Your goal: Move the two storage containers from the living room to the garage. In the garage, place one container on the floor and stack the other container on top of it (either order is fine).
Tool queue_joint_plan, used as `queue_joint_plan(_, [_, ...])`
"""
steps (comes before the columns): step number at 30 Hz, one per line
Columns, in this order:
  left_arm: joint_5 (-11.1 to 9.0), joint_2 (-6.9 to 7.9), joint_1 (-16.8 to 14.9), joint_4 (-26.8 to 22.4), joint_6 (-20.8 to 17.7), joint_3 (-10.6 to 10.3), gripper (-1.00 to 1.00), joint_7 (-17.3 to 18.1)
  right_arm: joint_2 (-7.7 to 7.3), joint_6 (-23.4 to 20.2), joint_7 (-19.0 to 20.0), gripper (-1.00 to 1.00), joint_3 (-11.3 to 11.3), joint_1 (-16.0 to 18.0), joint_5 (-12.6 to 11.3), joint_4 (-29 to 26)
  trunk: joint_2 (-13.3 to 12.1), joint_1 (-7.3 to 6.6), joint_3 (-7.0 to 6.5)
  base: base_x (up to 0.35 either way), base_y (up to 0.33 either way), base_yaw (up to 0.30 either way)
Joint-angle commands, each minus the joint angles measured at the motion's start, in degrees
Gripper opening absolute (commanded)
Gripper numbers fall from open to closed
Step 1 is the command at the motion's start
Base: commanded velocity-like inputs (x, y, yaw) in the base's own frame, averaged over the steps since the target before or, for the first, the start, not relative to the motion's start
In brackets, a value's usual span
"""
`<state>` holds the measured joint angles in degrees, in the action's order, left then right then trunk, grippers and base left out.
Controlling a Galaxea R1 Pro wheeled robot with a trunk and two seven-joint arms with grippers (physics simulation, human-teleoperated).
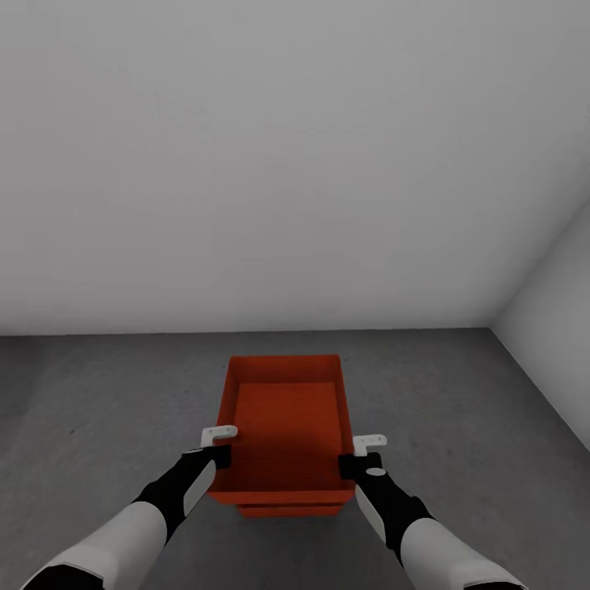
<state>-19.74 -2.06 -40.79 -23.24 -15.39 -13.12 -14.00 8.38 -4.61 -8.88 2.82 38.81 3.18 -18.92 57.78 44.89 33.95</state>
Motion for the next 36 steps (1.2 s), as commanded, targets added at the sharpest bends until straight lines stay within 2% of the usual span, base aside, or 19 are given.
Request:
queue_joint_plan(1, [0.0, 0.02, -0.1, -0.2, -0.5, 2.4, -1.0, -1.8, 0.02, -0.4, 0.6, -1.0, 0.5, -0.1, -0.3, -0.1, 0.0, 0.0, 0.05, 0.0, 0.0, -0.006])
queue_joint_plan(20, [-0.2, -0.14, -0.1, -0.3, -0.6, 2.4, -1.0, -1.8, -0.03, -0.4, 0.5, -1.0, 0.5, -0.1, -0.3, -0.1, 0.0, 0.0, 0.05, 0.0, 0.0, 0.0])
queue_joint_plan(36, [0.1, -0.14, -0.1, -0.3, -0.7, 2.4, -1.0, -1.8, -0.03, -0.4, 0.5, -1.0, 0.5, -0.1, -0.3, -0.1, 6.5, 3.52, 2.92, 0.0, 0.0, 0.0])
